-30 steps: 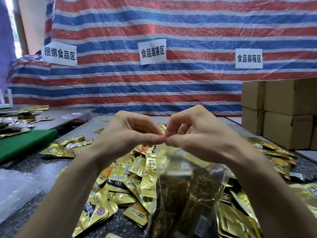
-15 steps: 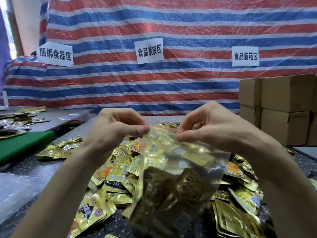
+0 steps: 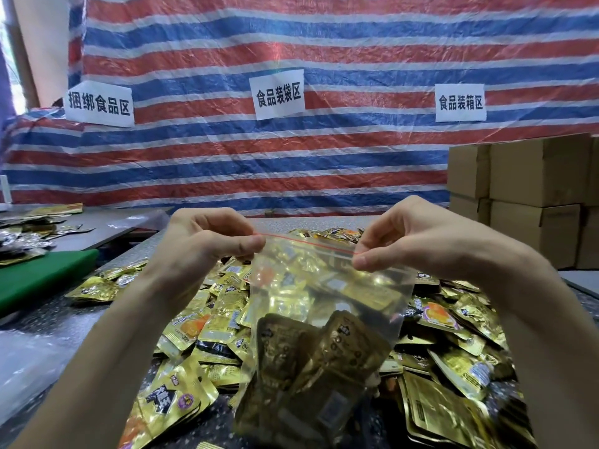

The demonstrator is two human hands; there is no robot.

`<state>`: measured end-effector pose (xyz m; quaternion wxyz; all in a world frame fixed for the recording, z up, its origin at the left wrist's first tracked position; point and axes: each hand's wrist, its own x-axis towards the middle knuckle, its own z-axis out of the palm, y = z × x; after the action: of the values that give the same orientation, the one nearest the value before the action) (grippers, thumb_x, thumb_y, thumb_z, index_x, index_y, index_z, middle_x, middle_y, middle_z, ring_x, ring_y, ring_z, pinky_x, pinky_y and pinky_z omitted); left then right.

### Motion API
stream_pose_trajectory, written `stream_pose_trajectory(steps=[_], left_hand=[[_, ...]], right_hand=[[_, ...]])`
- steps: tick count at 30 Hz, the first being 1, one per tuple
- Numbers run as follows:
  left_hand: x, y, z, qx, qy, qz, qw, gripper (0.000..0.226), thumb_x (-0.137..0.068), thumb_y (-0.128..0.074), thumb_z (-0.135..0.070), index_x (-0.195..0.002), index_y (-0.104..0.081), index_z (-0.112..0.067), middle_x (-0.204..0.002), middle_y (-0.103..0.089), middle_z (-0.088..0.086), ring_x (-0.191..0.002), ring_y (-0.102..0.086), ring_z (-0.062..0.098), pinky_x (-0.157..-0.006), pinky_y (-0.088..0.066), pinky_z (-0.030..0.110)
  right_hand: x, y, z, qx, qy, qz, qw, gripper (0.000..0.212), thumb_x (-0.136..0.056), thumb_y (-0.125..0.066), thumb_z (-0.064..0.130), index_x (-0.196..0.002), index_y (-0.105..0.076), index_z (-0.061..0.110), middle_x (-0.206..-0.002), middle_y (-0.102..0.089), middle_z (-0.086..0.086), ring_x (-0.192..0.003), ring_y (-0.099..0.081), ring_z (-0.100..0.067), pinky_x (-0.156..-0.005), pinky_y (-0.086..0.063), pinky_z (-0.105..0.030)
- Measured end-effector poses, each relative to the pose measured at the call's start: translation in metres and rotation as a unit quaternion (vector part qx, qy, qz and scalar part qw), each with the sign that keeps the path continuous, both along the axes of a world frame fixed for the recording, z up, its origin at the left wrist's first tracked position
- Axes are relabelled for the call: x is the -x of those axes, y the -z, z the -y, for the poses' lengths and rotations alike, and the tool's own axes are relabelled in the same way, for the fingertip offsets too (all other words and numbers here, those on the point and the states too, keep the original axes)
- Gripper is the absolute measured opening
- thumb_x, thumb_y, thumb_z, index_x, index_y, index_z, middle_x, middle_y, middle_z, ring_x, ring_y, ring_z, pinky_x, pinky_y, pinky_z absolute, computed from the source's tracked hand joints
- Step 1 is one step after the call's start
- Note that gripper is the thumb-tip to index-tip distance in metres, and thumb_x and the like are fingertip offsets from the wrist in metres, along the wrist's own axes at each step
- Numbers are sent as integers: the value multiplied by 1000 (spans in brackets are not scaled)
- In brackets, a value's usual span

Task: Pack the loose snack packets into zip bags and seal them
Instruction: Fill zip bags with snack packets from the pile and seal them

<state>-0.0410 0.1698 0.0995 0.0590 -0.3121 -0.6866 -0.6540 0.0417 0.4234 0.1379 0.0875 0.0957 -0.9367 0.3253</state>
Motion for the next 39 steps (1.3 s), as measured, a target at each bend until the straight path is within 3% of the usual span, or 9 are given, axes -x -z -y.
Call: stream_pose_trajectory(steps=[2,6,12,16,18,29,31,35,39], left_hand=[[1,0,1,-2,-5,2,1000,9,-66,-73,-8,-71,-73,-1,-70,-68,12,-67,-62,18,-63,-53,23],[2,1,4,-4,-16,6,1000,9,-63,-74,-9,-69,-74,-3,-71,-67,14,-67,-61,20,-65,-52,27],[5,1,9,-12,-25,13,1000,10,-61,-74,-9,-69,-74,-2,-72,-67,17,-66,-61,20,-63,-52,25],[6,0,11,-16,-29,8,999,13,-59,-74,-10,-69,-75,-2,-71,-68,15,-65,-63,18,-59,-54,20],[6,0,11,-14,-33,7,999,11,-60,-73,-9,-69,-74,-2,-70,-68,14,-64,-63,17,-61,-53,23],[4,-3,11,7,-42,5,999,10,-63,-73,-9,-70,-75,-2,-74,-70,16,-65,-63,18,-66,-50,29],[2,-4,10,2,-41,8,999,10,-63,-73,-9,-70,-74,-2,-73,-69,16,-64,-62,18,-65,-50,30],[-6,-10,10,5,-17,2,1000,10,-66,-72,-16,-71,-74,-7,-72,-68,12,-63,-62,19,-62,-49,30],[-15,-12,-2,54,41,-13,998,12,-74,-72,-19,-79,-71,-8,-75,-68,10,-66,-64,19,-56,-51,24]], right_hand=[[0,0,-5,-4,1,6,1000,9,-81,-82,27,-75,-80,20,-83,-77,-1,-88,-70,-22,-88,-51,-43],[0,0,-12,-6,-4,28,1000,8,-80,-81,27,-74,-80,22,-81,-77,2,-77,-67,-10,-81,-50,-35],[-1,0,-22,-13,-3,36,999,8,-82,-79,29,-76,-81,23,-81,-76,-2,-80,-65,-18,-93,-52,-53],[0,1,-25,-7,-7,41,999,18,-82,-79,32,-76,-79,15,-75,-72,-9,-69,-58,-15,-73,-52,-44],[0,1,-26,-5,-9,46,999,21,-82,-79,32,-74,-78,13,-68,-68,-3,-64,-57,-11,-67,-48,-35],[-9,-2,-25,-42,-47,98,993,22,-90,-67,42,-73,-69,27,-62,-62,12,-58,-52,-3,-60,-43,-22],[-17,-7,-23,-45,-64,86,993,26,-86,-64,48,-73,-69,26,-67,-63,10,-63,-54,-5,-64,-45,-25],[-30,-14,-18,27,-75,-17,997,24,-87,-65,39,-80,-71,17,-92,-76,-3,-91,-69,-25,-90,-55,-54],[-33,-1,-12,101,-41,31,994,58,-72,-73,55,-104,-61,8,-99,-77,-2,-90,-74,-21,-78,-63,-43]])
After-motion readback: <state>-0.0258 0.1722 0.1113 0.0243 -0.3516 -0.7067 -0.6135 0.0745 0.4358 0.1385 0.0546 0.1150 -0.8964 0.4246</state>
